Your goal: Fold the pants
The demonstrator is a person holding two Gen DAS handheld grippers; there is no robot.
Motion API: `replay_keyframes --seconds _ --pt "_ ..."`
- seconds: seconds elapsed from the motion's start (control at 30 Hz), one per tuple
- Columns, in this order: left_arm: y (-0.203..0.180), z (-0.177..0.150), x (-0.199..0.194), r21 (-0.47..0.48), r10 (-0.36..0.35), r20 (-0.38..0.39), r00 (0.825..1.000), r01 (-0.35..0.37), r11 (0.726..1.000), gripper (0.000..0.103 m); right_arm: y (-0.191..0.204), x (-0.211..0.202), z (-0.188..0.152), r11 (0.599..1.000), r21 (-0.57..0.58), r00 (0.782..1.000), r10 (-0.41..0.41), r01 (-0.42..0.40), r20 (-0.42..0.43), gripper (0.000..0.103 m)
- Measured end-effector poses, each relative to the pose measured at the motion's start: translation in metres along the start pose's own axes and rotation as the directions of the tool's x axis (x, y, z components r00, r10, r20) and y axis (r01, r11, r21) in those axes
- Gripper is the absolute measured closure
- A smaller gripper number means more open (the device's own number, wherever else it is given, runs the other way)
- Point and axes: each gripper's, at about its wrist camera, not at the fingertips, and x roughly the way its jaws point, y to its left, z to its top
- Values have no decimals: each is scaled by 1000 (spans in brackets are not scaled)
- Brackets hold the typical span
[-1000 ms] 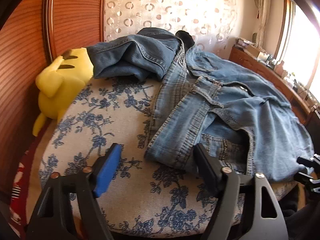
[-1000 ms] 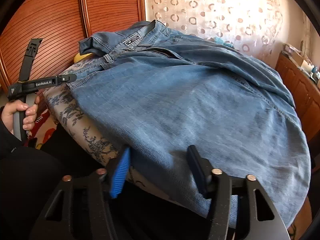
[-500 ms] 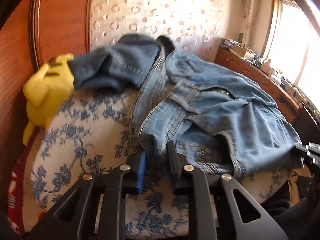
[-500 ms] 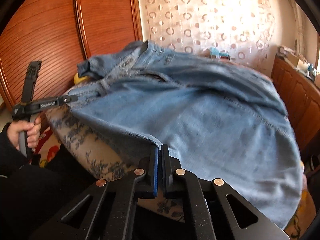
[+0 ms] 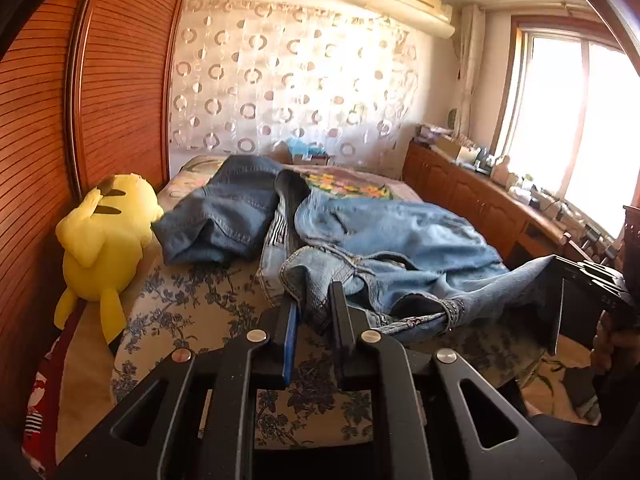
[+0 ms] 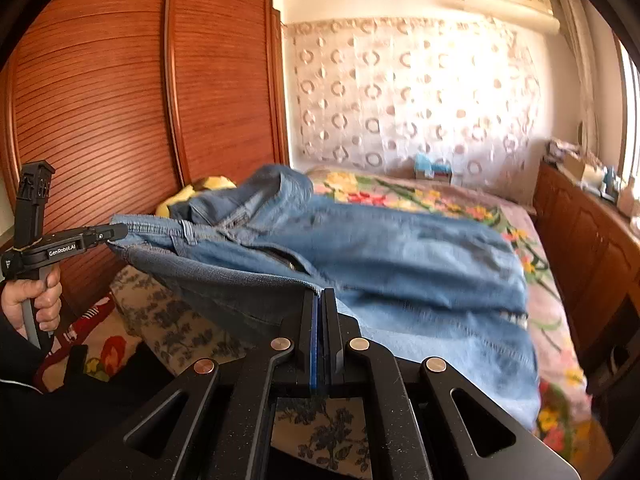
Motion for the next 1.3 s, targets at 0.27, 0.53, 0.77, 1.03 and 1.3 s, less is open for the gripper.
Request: replay_keyframes --seconds 0.27,0.53,0.77,1.03,1.3 --pt "-5 4 -4 31 12 9 1000 -12 999 87 8 -22 3 999 -37 998 9 -6 62 102" --pt "-8 -12 30 47 25 -55 998 -22 999 87 -11 42 -24 1000 -4 996 -22 21 -83 102" --pt "-13 -17 43 65 37 -56 998 -34 997 87 -20 89 -47 999 43 979 0 9 -205 99" --pt "-22 -7 52 76 27 -39 999 -24 997 87 -38 59 -58 998 53 968 -20 34 -250 61" --pt "-37 7 67 104 20 -25 999 -18 994 87 -53 10 -87 997 25 946 -56 67 -319 61"
